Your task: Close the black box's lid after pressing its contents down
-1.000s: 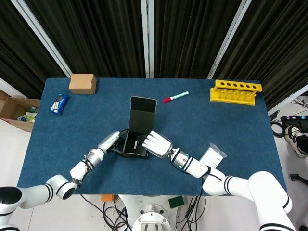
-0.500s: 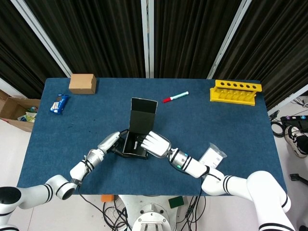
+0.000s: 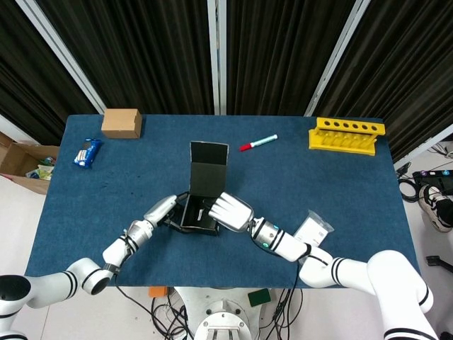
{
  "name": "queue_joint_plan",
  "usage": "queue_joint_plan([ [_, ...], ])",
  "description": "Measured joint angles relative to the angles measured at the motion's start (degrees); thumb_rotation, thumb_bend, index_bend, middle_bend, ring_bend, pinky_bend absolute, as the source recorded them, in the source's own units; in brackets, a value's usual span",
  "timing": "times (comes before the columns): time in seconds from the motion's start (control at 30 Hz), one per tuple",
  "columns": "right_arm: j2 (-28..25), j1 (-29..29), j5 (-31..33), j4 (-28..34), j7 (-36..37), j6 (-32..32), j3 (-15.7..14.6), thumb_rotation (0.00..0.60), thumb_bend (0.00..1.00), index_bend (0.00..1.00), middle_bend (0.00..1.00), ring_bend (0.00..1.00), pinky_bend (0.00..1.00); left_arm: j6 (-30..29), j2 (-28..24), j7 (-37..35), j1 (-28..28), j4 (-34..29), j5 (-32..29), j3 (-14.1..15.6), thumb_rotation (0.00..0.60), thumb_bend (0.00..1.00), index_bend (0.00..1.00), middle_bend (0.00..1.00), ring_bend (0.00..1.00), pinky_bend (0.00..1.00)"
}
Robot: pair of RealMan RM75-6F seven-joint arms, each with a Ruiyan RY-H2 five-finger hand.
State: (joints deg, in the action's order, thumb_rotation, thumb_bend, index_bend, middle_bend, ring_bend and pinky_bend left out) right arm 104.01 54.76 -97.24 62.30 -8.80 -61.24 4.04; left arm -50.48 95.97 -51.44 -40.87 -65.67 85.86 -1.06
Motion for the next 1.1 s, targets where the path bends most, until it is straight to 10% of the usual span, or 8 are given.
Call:
queue_joint_plan([
  [0.9, 1.12, -0.03, -0.36, -1.92, -0.22, 2.58, -2.46, 0.600, 0.48, 0.64, 0.49, 0.87, 1.00, 0.01, 0.01, -0.58, 0.12, 0.09, 0.20, 0.06, 0.600, 0.00, 0.47, 0.45, 0.76, 0.93],
  [1.1, 0.36, 0.65, -0.07, -0.81, -1.11, 4.56, -2.47, 0.600, 0.64, 0.69, 0.55, 0.88, 1.00, -0.32, -0.31, -1.30, 0.15, -0.19, 0.48, 0.09, 0.600, 0.00, 0.47, 0.45, 0.76, 0.93],
])
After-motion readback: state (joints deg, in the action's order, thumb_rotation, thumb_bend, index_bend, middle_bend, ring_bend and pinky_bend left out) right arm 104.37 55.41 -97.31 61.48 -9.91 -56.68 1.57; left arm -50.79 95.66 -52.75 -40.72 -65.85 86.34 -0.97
